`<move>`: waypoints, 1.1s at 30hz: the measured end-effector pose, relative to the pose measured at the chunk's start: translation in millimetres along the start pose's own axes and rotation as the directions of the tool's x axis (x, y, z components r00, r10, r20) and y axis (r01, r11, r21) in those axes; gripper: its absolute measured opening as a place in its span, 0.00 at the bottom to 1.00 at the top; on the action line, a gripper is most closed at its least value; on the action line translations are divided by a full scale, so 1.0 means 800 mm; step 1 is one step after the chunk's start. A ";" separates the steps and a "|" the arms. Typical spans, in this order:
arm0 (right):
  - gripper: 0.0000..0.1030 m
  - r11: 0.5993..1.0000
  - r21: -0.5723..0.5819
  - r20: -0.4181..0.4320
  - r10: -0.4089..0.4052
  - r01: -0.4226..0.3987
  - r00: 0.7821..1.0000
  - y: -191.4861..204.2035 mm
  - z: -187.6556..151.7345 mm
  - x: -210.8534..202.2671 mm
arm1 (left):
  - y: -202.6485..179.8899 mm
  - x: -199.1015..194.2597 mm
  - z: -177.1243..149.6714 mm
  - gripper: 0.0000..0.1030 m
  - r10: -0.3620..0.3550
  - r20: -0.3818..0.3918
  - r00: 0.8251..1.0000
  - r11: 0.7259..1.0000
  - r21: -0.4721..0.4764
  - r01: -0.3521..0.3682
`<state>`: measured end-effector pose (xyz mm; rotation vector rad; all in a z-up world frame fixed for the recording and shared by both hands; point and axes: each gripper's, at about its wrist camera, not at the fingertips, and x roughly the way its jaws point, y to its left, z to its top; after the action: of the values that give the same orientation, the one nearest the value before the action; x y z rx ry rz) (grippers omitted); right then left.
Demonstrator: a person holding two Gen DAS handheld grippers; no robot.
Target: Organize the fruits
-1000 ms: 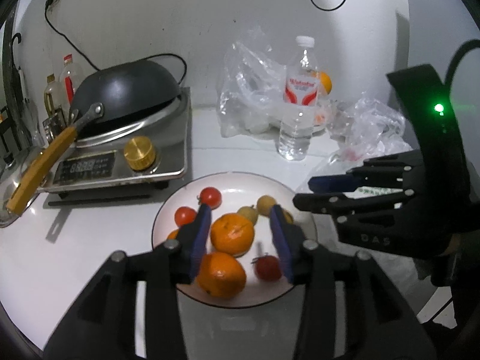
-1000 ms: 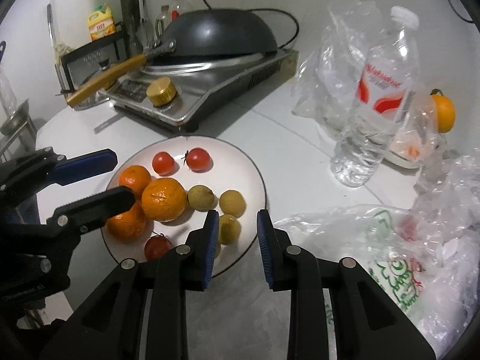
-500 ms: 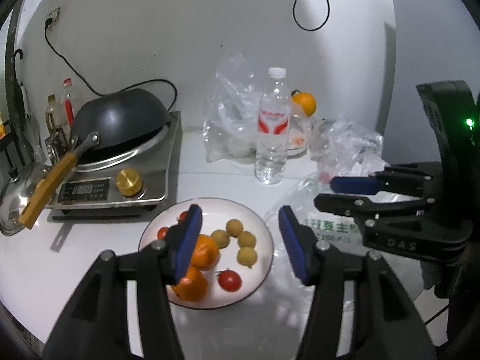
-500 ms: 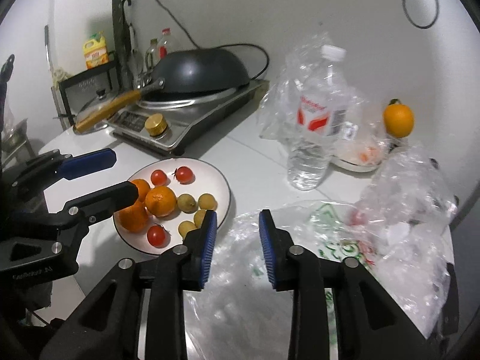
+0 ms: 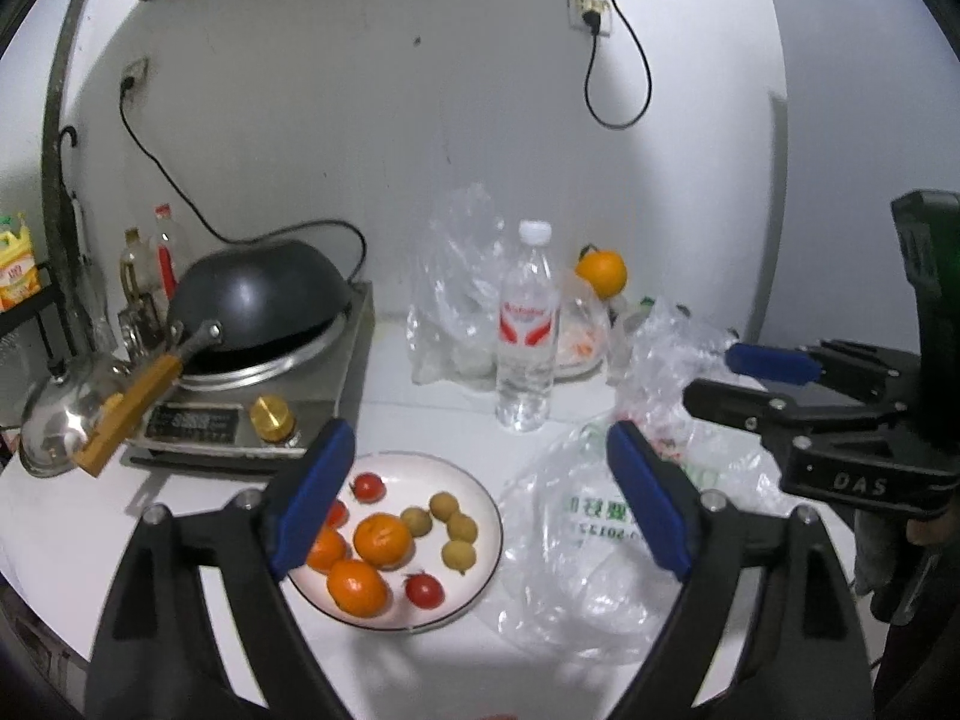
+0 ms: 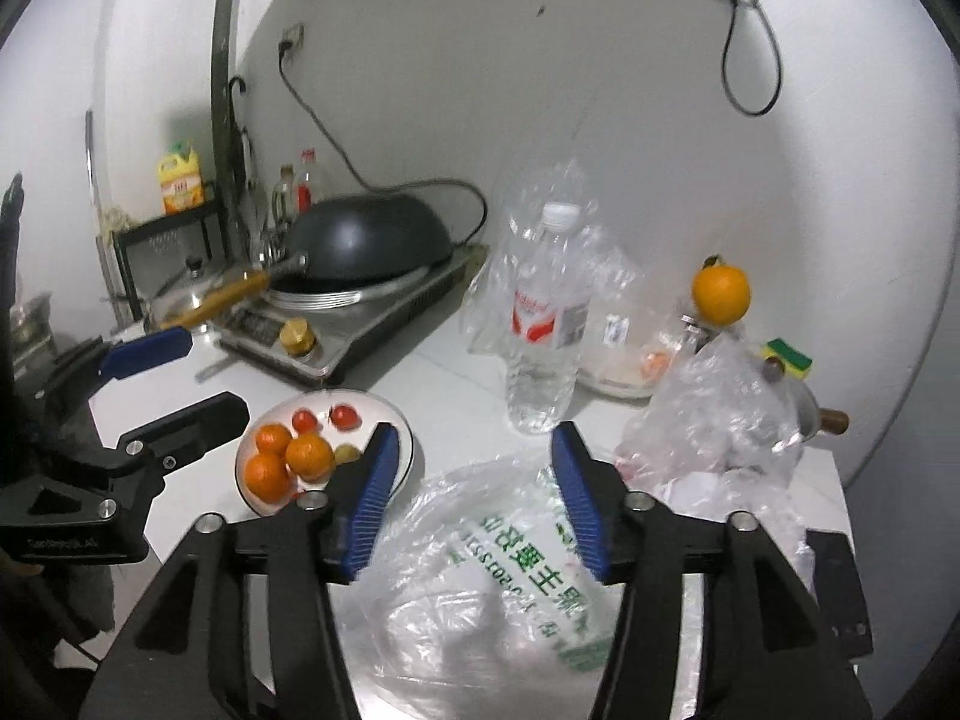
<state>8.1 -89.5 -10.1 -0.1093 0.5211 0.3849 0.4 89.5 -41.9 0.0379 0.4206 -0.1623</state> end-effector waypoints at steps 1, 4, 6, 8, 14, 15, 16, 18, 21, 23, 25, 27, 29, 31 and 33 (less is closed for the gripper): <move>0.64 1.000 0.004 0.014 -0.004 0.004 1.000 -0.002 0.002 -0.006 | -0.002 -0.004 0.003 0.88 0.013 0.013 1.000 1.000 0.001 -0.013; 0.67 1.000 -0.002 0.055 -0.011 0.011 0.998 -0.007 0.011 -0.022 | -0.008 -0.017 0.014 0.95 0.044 0.059 0.997 0.999 0.001 -0.044; 0.68 1.000 -0.005 0.072 -0.016 0.016 0.997 -0.010 0.017 -0.032 | -0.012 -0.026 0.021 0.95 0.066 0.085 0.994 0.998 -0.002 -0.066; 0.68 1.000 -0.002 0.091 -0.017 0.017 0.996 -0.014 0.022 -0.042 | -0.017 -0.033 0.028 0.96 0.097 0.106 0.990 0.995 0.004 -0.098; 0.68 1.000 0.009 0.149 -0.028 0.027 0.988 -0.023 0.040 -0.069 | -0.034 -0.050 0.043 0.96 0.122 0.142 0.982 0.991 0.040 -0.129; 0.68 1.000 0.010 0.161 -0.028 0.027 0.987 -0.024 0.043 -0.075 | -0.037 -0.053 0.046 0.96 0.127 0.152 0.980 0.990 0.044 -0.135; 0.68 1.000 0.011 0.169 -0.029 0.027 0.985 -0.025 0.046 -0.078 | -0.038 -0.055 0.048 0.96 0.126 0.159 0.979 0.990 0.045 -0.135; 0.68 0.999 0.012 0.182 -0.031 0.029 0.983 -0.027 0.050 -0.084 | -0.041 -0.060 0.056 0.96 0.120 0.173 0.978 0.991 0.044 -0.130; 0.68 0.999 0.008 0.196 -0.033 0.032 0.980 -0.030 0.055 -0.089 | -0.045 -0.067 0.065 0.96 0.124 0.194 0.973 0.990 0.043 -0.135; 0.68 0.999 0.009 0.204 -0.032 0.031 0.978 -0.031 0.058 -0.092 | -0.047 -0.071 0.071 0.96 0.123 0.207 0.971 0.990 0.045 -0.135; 0.68 0.999 0.011 0.211 -0.032 0.030 0.977 -0.032 0.060 -0.093 | -0.050 -0.074 0.074 0.96 0.128 0.216 0.968 0.989 0.047 -0.141; 0.68 0.999 0.016 0.218 -0.031 0.028 0.975 -0.034 0.061 -0.095 | -0.051 -0.076 0.078 0.96 0.131 0.223 0.966 0.988 0.047 -0.144; 0.68 0.999 0.017 0.220 -0.031 0.028 0.975 -0.035 0.062 -0.094 | -0.051 -0.077 0.081 0.96 0.132 0.228 0.965 0.988 0.044 -0.146; 0.68 1.000 0.016 0.221 -0.029 0.026 0.975 -0.038 0.062 -0.093 | -0.053 -0.079 0.082 0.96 0.133 0.235 0.963 0.988 0.043 -0.147; 0.68 1.000 0.015 0.221 -0.029 0.026 0.975 -0.038 0.062 -0.092 | -0.054 -0.079 0.083 0.96 0.133 0.238 0.962 0.988 0.043 -0.147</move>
<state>-15.8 -132.4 70.3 -0.0607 0.3010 0.3616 -36.7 51.3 44.5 0.1067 0.1760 -0.0387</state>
